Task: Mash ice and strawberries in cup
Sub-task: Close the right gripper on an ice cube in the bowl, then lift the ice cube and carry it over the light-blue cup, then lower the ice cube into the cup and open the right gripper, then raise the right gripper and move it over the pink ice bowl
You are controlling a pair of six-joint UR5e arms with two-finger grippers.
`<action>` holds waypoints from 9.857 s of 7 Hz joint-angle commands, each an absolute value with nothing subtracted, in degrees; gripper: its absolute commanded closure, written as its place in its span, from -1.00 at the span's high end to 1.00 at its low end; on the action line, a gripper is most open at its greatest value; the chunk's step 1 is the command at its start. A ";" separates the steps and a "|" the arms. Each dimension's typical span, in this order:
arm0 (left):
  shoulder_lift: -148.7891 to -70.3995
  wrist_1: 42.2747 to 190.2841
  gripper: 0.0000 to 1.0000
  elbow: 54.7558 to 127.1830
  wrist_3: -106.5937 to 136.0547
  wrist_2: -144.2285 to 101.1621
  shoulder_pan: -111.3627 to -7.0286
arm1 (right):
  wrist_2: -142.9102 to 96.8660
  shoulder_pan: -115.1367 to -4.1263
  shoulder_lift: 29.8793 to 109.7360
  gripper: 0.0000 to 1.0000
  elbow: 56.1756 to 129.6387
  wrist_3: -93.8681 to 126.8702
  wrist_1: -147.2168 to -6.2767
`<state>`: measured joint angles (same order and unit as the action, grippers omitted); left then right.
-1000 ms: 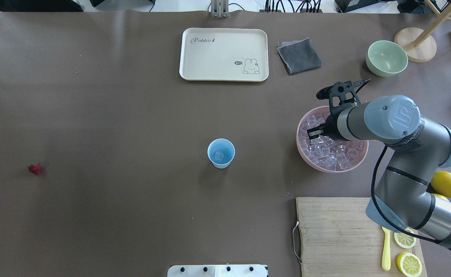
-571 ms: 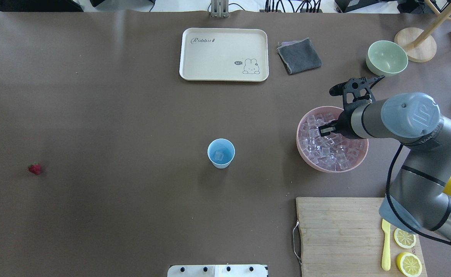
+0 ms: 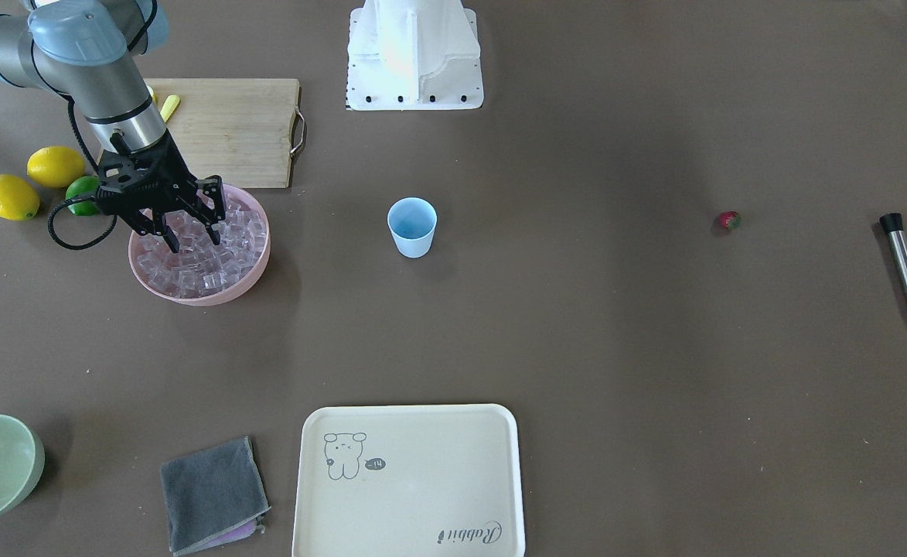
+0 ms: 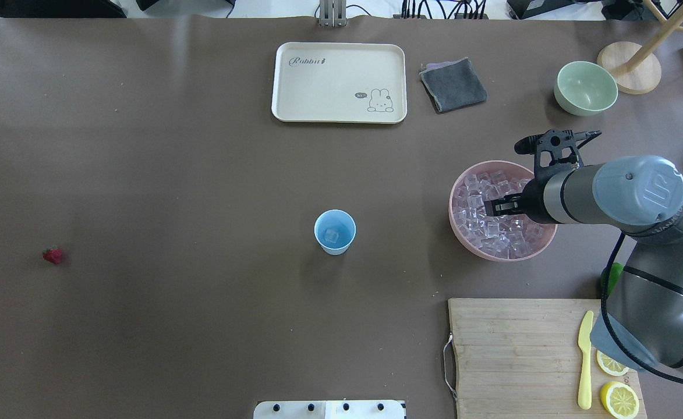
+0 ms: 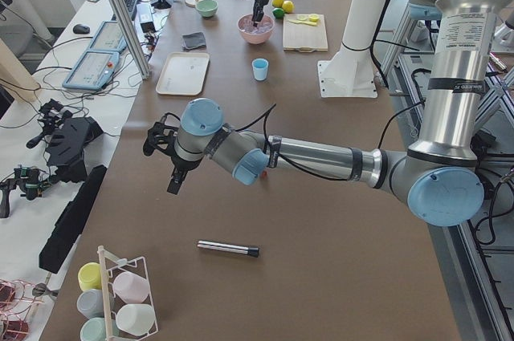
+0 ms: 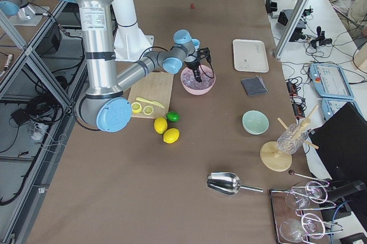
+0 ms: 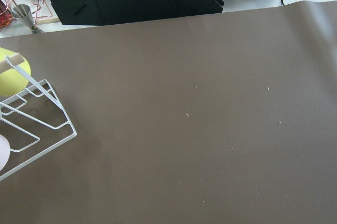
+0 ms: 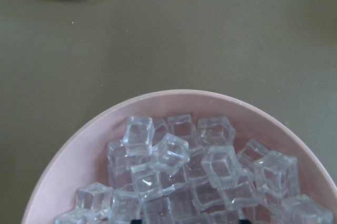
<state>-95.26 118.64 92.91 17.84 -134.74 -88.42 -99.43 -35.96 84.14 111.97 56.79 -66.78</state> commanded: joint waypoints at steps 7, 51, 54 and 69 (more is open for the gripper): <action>-96.42 118.39 0.97 93.78 17.84 -134.65 -88.42 | -98.53 -32.26 84.38 0.80 110.83 61.70 -67.32; -90.35 121.03 0.97 95.36 17.14 -138.34 -88.33 | -89.04 -22.07 55.81 -1.00 101.51 55.46 -69.70; -90.35 121.03 0.97 95.19 17.14 -138.25 -88.33 | -87.98 -21.27 56.42 -1.00 101.34 52.04 -69.61; -88.94 128.23 0.97 95.54 17.05 -134.30 -88.34 | -122.53 -53.79 76.07 0.96 105.37 45.65 -59.15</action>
<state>-88.95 128.16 95.61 17.05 -134.45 -88.80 -122.05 -52.61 71.55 104.94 49.20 -59.08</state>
